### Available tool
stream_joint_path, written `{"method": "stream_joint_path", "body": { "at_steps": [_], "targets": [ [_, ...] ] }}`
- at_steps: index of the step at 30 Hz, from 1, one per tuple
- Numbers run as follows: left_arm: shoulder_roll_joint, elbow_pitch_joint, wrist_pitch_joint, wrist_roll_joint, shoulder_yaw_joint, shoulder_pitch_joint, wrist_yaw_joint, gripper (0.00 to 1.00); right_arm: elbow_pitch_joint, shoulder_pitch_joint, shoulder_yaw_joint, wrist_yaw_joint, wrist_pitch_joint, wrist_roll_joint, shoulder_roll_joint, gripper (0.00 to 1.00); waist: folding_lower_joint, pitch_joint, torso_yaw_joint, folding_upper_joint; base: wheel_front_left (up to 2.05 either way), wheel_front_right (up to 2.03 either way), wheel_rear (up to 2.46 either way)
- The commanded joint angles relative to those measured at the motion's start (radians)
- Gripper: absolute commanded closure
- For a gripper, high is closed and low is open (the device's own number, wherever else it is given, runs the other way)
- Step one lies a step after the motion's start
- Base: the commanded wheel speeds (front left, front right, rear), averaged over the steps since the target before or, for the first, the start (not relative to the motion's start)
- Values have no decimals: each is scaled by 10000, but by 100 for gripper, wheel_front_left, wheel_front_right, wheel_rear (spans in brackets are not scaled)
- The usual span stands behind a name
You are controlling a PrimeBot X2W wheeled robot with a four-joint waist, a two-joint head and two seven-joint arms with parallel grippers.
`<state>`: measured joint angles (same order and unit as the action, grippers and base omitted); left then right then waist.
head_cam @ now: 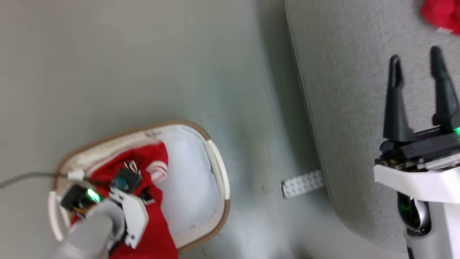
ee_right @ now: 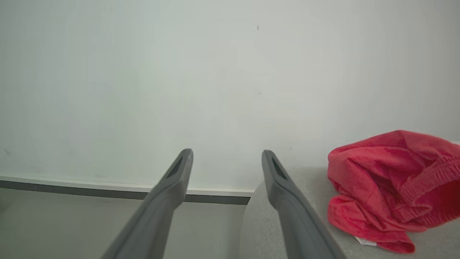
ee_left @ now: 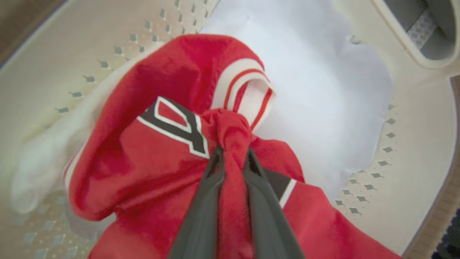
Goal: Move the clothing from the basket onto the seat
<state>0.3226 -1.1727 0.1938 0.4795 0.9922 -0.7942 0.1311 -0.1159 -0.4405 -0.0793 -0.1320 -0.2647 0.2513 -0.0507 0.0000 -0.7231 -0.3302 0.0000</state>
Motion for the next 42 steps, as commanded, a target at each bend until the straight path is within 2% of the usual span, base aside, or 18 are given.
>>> {"method": "stream_joint_path", "body": {
  "at_steps": [1,8,12,21,32,42],
  "targets": [
    [-133,-87,200,234,-96,301,-60,100,96,213,-22,26,7,-49,4,0,0,1065,352,0,0,0,0],
    [-825,161,696,785,-600,1242,-185,100,563,926,107,26,7,-422,-2,0,0,3181,1025,0,0,0,0],
    [-962,986,717,916,-1026,1678,-358,100,774,1375,210,26,7,-576,-4,0,0,4219,1492,0,0,0,0],
    [-592,3664,712,502,-2050,2922,-784,100,1133,2171,286,26,8,-630,-2,0,0,5890,2182,0,0,0,0],
    [-192,7146,689,260,-2994,3437,-1513,100,1485,2985,-62,26,8,-521,-187,0,0,6825,2503,0,0,0,0],
    [533,10524,-787,-70,-3177,2625,-2141,100,1670,3199,-754,26,8,-337,-187,0,0,7112,2502,0,0,0,0]
  ]
}}
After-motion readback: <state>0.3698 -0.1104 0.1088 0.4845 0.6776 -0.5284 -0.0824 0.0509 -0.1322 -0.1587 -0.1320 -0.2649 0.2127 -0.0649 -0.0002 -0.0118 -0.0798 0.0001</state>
